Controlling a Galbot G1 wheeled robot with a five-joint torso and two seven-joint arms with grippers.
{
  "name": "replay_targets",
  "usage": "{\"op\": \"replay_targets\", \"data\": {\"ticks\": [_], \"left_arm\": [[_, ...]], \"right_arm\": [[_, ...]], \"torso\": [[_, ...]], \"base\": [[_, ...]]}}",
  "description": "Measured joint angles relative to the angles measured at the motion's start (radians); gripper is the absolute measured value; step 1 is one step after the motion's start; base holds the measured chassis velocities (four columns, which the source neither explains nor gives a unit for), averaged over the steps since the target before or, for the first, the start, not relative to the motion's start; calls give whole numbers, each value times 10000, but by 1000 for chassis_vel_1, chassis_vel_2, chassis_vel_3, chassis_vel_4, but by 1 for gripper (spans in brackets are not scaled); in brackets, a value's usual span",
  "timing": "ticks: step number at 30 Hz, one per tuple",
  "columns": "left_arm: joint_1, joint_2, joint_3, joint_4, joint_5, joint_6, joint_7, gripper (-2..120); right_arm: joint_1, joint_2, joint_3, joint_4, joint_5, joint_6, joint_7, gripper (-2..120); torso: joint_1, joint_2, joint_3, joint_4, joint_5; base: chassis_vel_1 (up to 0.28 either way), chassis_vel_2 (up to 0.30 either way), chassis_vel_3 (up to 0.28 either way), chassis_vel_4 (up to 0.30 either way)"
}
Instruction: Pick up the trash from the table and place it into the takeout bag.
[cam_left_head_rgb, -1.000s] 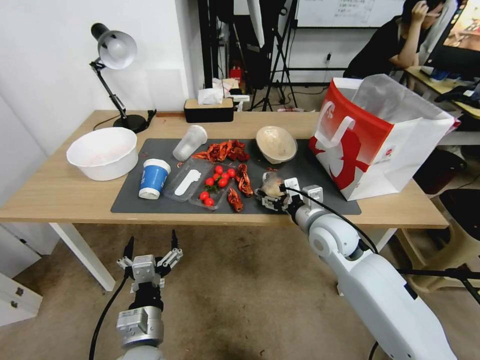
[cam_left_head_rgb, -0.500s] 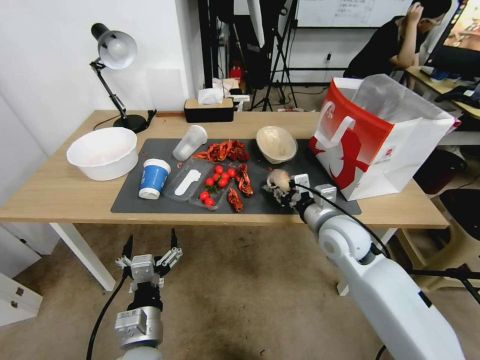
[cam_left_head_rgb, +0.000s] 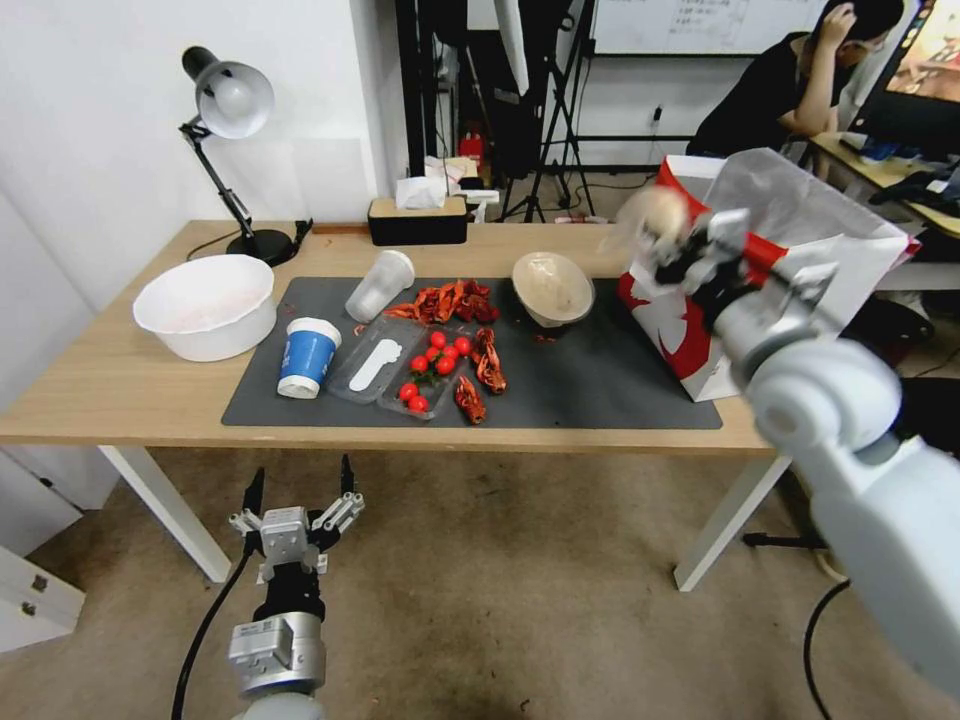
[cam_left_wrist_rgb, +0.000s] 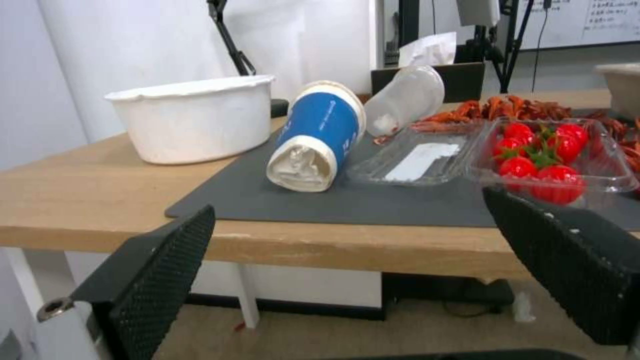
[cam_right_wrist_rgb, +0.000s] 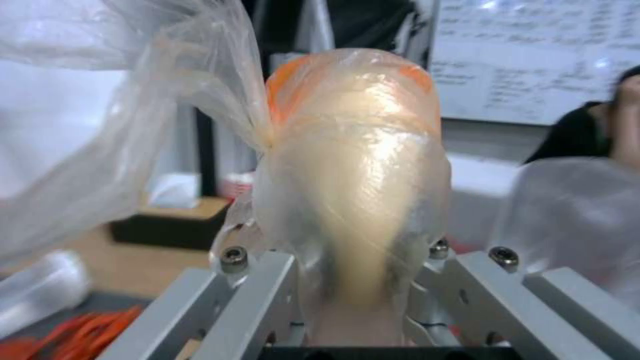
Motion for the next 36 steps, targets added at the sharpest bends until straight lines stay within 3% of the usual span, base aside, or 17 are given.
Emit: {"op": "replay_targets", "data": {"ticks": [8,14,17,19,21,27,29,36], "left_arm": [[6,5,-64,17,-2,-15,-8,100],[-20,-18,-32,92,7,-20,-10,100],[-76,-41,17,134,26,-14,-9,100],[-84,-44,19,139,29,-9,-10,100],[-106,-51,19,146,41,2,-10,100],[-128,-56,6,149,46,19,-13,100],[-129,-54,-9,133,48,27,-16,100],[-44,-96,-6,49,89,21,-22,100]], "right_arm": [[1006,-284,217,-1092,137,-282,1028,9],[1096,-518,296,-1464,541,-1318,1409,13],[1006,-543,352,-1610,795,-1896,1540,28],[1011,-550,358,-1635,883,-2005,1609,30],[1108,-597,342,-1739,1022,-2163,1762,43],[1204,-632,248,-1792,1050,-2225,1850,58],[1242,-632,208,-1793,1054,-2231,1908,69],[1286,-716,136,-1779,1107,-2312,1997,92]], "torso": [[0,0,0,0,0],[0,0,0,0,-1],[0,-1,0,-2,0],[0,-1,0,-1,0],[0,-1,0,-1,-1],[1,-1,0,-1,-1],[0,0,0,0,-2],[0,-1,0,0,-2]], "base": [[0,0,0,0],[0,0,0,0],[0,0,0,0],[0,0,0,0],[0,0,0,0],[0,0,0,0],[0,0,0,0],[0,0,0,0]]}}
